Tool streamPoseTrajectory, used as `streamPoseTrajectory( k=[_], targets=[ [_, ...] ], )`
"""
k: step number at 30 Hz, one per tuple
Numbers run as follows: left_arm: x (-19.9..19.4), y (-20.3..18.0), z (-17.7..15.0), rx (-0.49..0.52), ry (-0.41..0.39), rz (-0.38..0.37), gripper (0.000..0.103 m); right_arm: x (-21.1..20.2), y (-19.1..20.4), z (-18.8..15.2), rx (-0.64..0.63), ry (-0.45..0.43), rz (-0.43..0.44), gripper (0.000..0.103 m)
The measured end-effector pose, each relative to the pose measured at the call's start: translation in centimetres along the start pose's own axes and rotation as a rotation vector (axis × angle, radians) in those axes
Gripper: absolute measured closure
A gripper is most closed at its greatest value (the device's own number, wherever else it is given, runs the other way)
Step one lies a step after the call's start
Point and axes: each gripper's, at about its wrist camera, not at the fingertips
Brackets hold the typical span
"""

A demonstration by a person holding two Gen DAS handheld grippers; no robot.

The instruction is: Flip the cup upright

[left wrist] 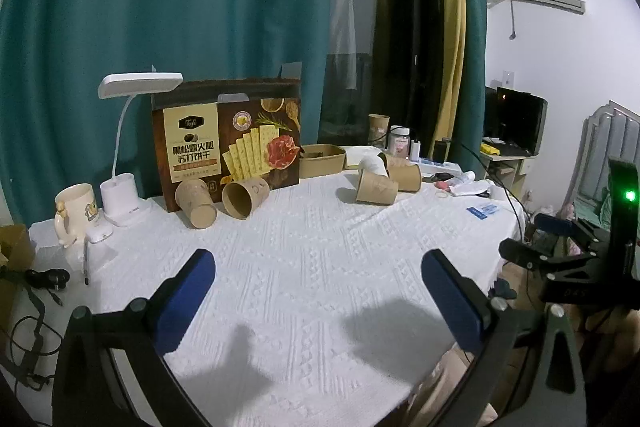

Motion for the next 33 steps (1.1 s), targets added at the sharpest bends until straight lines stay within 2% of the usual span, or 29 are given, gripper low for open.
streamPoseTrajectory(
  k=[17,33],
  targets=[
    [-0.73,0.27,0.39,-0.010,-0.049,0.016,0.000,-0.78,-0.41,0.33,0.003,-0.003,-0.004,0.002],
    [-0.86,-0.02,0.23,-0.004,-0.044,0.019,0.000,-0.85,-0.55,0.33,0.002,-0.002,-0.005,0.002]
  ],
)
Point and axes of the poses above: each gripper's, at about its wrist camera, not at the fingertips, and x roughly the way its jaws point, y to its left, z to its top, and after that the axes turned 3 degrees about -x, right-handed
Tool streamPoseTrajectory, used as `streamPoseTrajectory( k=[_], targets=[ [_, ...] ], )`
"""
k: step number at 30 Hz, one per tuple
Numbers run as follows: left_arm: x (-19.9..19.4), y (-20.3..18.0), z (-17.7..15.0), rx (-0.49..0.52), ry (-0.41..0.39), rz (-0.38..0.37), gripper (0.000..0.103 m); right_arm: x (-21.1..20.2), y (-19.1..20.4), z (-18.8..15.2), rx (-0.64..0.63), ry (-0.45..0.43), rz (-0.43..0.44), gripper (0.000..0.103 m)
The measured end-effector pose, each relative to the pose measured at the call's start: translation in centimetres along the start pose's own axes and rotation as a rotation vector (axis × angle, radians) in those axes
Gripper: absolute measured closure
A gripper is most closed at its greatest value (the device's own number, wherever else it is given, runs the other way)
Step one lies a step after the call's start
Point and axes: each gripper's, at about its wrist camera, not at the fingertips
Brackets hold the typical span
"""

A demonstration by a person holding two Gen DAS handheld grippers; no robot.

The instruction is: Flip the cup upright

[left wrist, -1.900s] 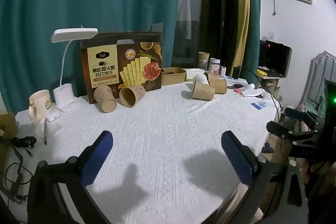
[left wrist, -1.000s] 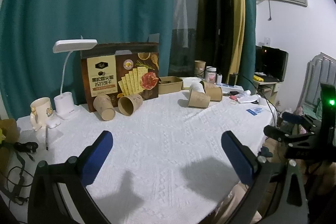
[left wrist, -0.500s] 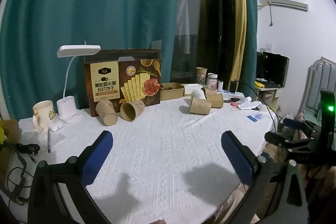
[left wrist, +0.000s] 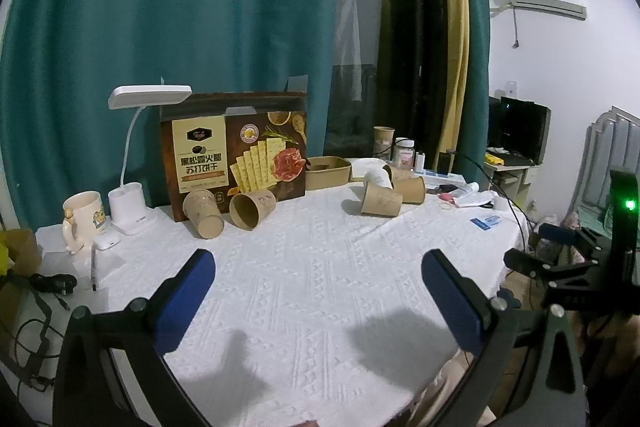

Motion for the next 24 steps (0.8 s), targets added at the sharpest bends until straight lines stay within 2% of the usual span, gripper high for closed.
streamPoseTrajectory(
  k=[24],
  targets=[
    [0.40,0.11,-0.01,-0.007,0.011,-0.005,0.000,0.11,-0.05,-0.05,0.000,0.003,0.000,0.002]
  ],
)
Point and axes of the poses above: each gripper's, at about its wrist camera, not at the fingertips, and x roughly the way its jaws point, y to its left, z to its top, and after that the axes turned 3 degrees about -x, right-handed
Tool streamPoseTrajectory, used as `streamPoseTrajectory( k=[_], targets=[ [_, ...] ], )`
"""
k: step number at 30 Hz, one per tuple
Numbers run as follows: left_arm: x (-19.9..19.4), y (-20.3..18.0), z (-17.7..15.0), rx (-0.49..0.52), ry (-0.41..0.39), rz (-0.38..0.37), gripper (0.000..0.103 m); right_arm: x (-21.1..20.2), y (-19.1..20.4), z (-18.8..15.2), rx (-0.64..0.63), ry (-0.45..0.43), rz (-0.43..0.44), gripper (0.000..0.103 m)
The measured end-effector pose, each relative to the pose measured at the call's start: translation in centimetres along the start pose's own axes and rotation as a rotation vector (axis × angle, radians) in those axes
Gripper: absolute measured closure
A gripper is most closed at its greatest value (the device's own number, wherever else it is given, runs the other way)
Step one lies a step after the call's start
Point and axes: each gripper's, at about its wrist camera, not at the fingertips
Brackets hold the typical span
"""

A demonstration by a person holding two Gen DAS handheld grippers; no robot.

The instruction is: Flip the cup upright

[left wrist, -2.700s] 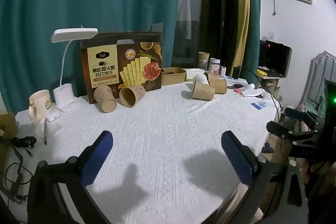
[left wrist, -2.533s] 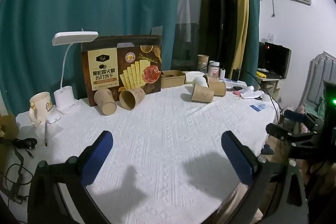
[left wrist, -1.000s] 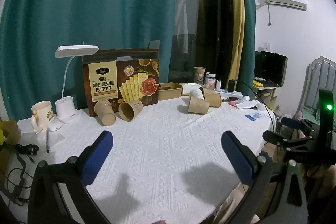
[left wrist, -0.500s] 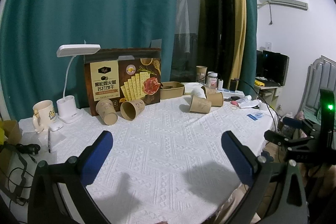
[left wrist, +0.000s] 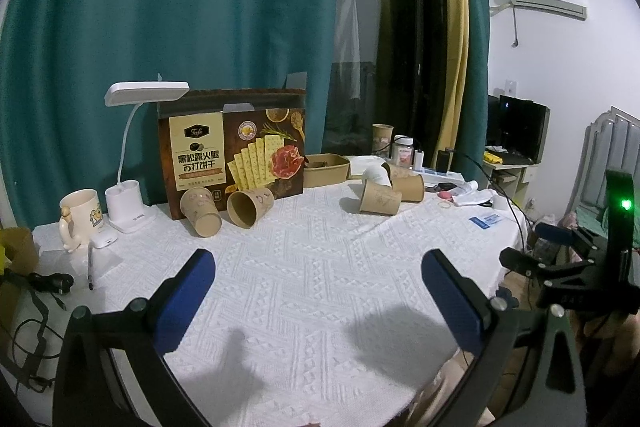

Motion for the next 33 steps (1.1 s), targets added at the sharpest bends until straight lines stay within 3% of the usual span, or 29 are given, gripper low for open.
streamPoseTrajectory(
  k=[9,17,24,26,33],
  targets=[
    [1.9,0.4,0.6,0.001,0.023,0.010,0.000,3.2,0.0,0.8,-0.005,0.027,0.007,0.002],
    [6.2,2.5,2.3,-0.009,0.070,0.044,0.000,8.3,-0.8,3.0,-0.003,0.059,0.013,0.002],
    [13.6,8.8,4.3,-0.107,0.241,0.133,0.000,14.6,-2.1,4.6,0.024,0.120,0.023,0.002],
    [16.2,11.3,4.8,-0.159,0.305,0.128,0.000,16.4,-2.6,5.0,0.032,0.133,0.032,0.002],
    [24.3,17.8,5.2,-0.297,0.381,0.209,0.000,21.4,-3.3,5.8,0.064,0.175,0.037,0.002]
  ],
)
Point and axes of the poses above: each gripper's, at about its wrist camera, not at the fingertips, and x roughly the way its jaws point, y to its left, z to its top, and after that the axes turned 3 degrees about -x, right-handed
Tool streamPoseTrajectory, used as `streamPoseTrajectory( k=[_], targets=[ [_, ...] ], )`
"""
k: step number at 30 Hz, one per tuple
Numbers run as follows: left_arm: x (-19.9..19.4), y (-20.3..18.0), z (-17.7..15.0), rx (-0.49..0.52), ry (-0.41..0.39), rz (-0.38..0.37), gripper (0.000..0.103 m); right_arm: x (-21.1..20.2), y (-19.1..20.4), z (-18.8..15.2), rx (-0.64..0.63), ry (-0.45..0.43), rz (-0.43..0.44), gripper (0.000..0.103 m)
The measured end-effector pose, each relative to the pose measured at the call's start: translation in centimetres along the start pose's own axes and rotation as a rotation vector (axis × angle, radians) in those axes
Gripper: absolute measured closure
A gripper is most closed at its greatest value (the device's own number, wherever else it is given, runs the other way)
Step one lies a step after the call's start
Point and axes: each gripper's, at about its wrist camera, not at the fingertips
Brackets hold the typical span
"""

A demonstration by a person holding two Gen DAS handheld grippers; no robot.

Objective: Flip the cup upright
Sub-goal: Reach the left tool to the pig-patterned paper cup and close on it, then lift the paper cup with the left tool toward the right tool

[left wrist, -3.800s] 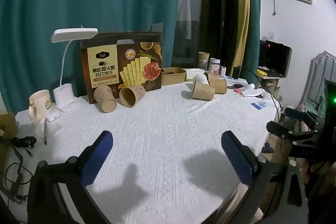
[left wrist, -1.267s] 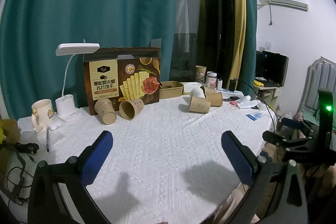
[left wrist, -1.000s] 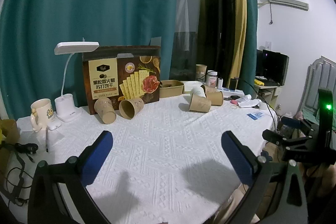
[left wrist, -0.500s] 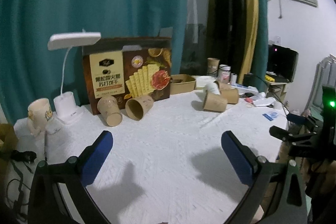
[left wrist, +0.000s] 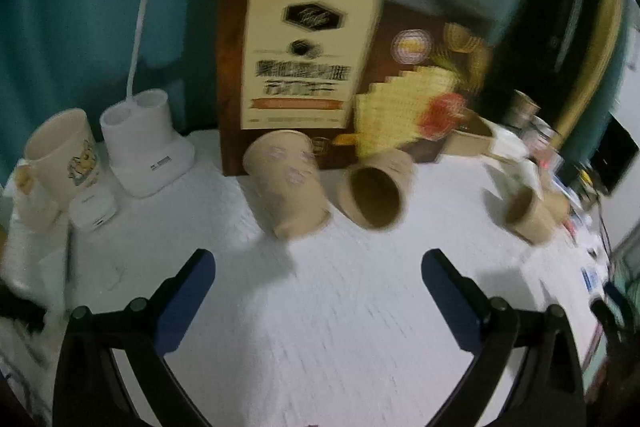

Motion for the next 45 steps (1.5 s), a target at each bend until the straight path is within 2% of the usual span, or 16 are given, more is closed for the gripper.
streamPoseTrajectory(
  k=[3,6,13,14,15,21,26,30,33,38,42,45],
  targets=[
    [3.3,1.2,1.7,-0.052,0.026,0.016,0.000,1.3,-0.2,0.1,0.018,0.018,0.002,0.002],
    [6.3,2.0,3.0,-0.083,0.052,-0.002,0.001,2.2,-0.6,-0.3,0.040,0.037,-0.003,0.002],
    [11.3,3.6,4.3,-0.138,0.143,-0.010,0.028,2.6,-1.6,-1.3,0.085,0.056,-0.019,0.002],
    [11.5,3.7,4.3,-0.145,0.147,-0.017,0.032,2.5,-1.7,-1.3,0.088,0.057,-0.019,0.002],
    [11.6,3.8,4.2,-0.148,0.152,-0.023,0.041,2.4,-1.7,-1.4,0.090,0.057,-0.020,0.002],
    [9.6,3.4,3.4,-0.150,0.140,-0.048,0.043,0.1,-1.7,-1.4,0.100,0.027,-0.017,0.002],
    [4.7,2.5,2.4,-0.134,0.087,-0.072,0.043,-2.6,-1.3,-2.5,0.113,-0.005,0.000,0.002],
    [0.3,0.4,0.5,-0.084,0.071,-0.126,0.043,-4.7,-0.9,-4.3,0.108,0.001,0.018,0.002],
    [-2.4,-2.0,-2.4,-0.048,0.088,-0.198,0.043,-5.9,-0.6,-5.8,0.108,0.008,0.034,0.002],
    [-4.0,-7.8,-9.0,-0.019,0.207,-0.359,0.043,-8.2,-0.5,-8.2,0.096,0.027,0.071,0.002],
    [-3.6,-12.4,-13.9,0.034,0.323,-0.435,0.043,-9.1,-0.8,-9.6,0.113,0.041,0.088,0.002],
    [-3.3,-14.5,-16.2,0.075,0.379,-0.458,0.043,-9.4,-1.4,-10.6,0.138,0.055,0.092,0.002]
  ],
)
Point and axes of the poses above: each gripper's, at about its wrist camera, not at the fingertips, and x roughly the way its jaws point, y to its left, z to its top, and after that the axes turned 3 degrees about -x, right-handed
